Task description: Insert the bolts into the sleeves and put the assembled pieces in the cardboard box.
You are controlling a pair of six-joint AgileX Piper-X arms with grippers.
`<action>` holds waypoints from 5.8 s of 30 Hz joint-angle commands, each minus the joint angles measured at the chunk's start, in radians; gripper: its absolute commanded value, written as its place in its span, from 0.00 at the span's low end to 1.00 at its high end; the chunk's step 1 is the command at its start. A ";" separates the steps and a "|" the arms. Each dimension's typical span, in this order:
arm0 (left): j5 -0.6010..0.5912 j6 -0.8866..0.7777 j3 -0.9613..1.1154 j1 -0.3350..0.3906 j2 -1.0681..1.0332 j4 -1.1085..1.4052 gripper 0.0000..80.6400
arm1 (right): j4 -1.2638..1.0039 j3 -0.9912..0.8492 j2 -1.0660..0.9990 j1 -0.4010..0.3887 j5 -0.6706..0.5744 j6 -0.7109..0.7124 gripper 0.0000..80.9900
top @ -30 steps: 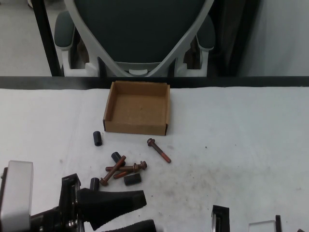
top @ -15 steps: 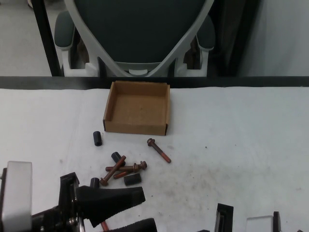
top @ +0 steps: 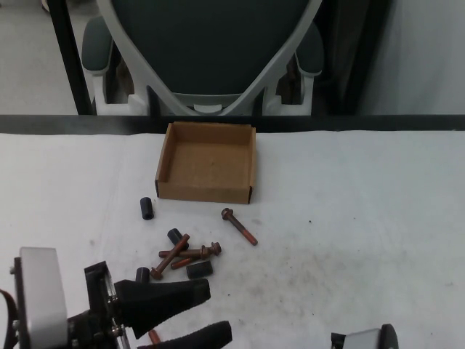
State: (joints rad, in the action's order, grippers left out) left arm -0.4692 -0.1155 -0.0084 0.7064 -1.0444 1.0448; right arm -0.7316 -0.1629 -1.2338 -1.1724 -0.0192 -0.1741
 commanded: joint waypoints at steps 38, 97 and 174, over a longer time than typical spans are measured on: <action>0.418 0.504 0.514 0.004 -0.001 -1.453 0.47 | 0.256 -0.010 0.008 0.003 -0.084 -0.216 0.00; 0.504 1.746 0.529 0.004 -0.154 -1.605 0.61 | 0.256 -0.010 0.008 0.003 -0.084 -0.224 0.00; 0.453 1.280 0.563 0.146 -0.202 -1.505 0.01 | 0.106 0.068 0.010 0.003 -0.001 -0.202 0.00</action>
State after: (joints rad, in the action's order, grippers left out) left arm 0.0000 1.2134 0.5550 0.8561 -1.2470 -0.4714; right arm -0.5626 -0.1055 -1.2323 -1.1724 -0.0220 -0.3833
